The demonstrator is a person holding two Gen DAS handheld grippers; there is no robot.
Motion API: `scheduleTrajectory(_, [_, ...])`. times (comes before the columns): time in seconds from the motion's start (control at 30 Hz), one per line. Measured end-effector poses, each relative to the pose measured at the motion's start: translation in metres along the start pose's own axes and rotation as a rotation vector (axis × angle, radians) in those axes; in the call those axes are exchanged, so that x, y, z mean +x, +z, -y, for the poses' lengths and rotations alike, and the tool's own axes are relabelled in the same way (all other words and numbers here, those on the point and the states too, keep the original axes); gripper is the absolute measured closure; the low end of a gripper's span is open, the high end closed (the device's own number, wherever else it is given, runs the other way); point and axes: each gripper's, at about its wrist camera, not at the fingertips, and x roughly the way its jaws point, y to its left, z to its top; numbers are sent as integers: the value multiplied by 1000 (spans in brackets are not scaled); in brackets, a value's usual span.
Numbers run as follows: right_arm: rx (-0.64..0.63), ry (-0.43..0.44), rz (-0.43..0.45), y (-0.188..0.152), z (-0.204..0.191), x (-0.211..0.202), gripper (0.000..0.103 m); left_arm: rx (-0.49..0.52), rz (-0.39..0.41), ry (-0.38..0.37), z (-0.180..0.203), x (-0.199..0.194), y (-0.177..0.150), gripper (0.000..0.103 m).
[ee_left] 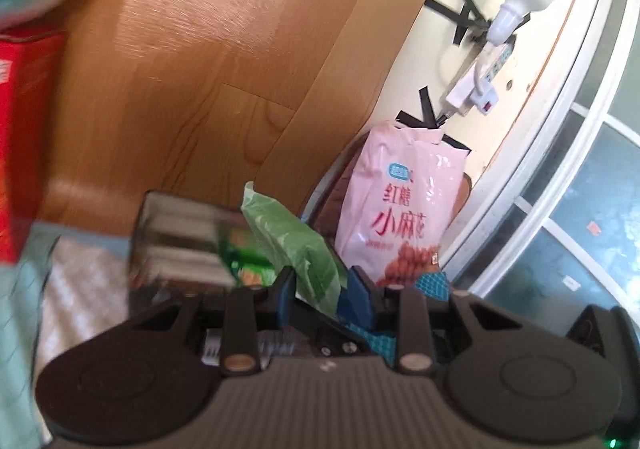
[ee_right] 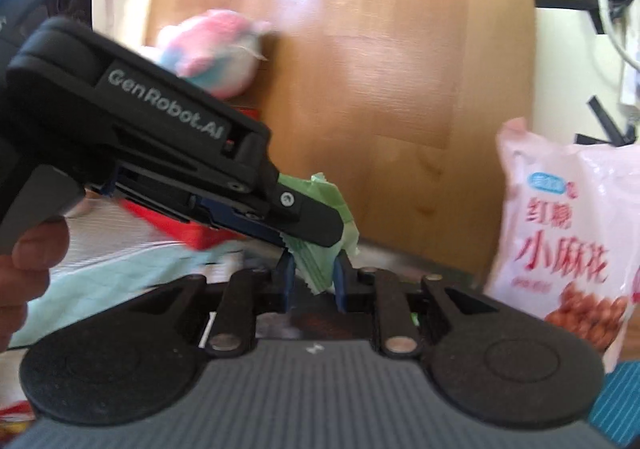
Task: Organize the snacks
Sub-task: 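Drop the light green packet into the black tin box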
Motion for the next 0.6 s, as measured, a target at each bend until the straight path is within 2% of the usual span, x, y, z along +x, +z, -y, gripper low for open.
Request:
scheduleTrajectory(0.03, [-5,-32,-10,-1,5,8,78,-1,-10,7,0,11,2,69])
scheduleTrajectory(0.07, [-2,-62,-23,-3,10,15,78,-1,-34,26,-1,24,4,61])
scheduleTrajectory(0.1, [8,-85,-42,-4,16,20,78,3,-53,53,-1,33,3,58])
scheduleTrajectory(0.17, [63,-98,-71,-7,31,21,76,19,-63,93,-1,38,-1,57])
scheduleTrajectory(0.3, [143,-93,-66,-17,46,-7,75,-15,-57,61,-5,11,-16,57])
scheduleTrajectory(0.37, [196,-55,-78,-25,49,-28,71,-26,-51,52,-5,-9,-27,56])
scheduleTrajectory(0.47, [304,50,-122,-43,52,-62,63,-43,-68,35,-6,-40,-51,55])
scheduleTrajectory(0.6, [393,134,-198,-70,38,-89,63,-79,-95,38,-9,-71,-85,55])
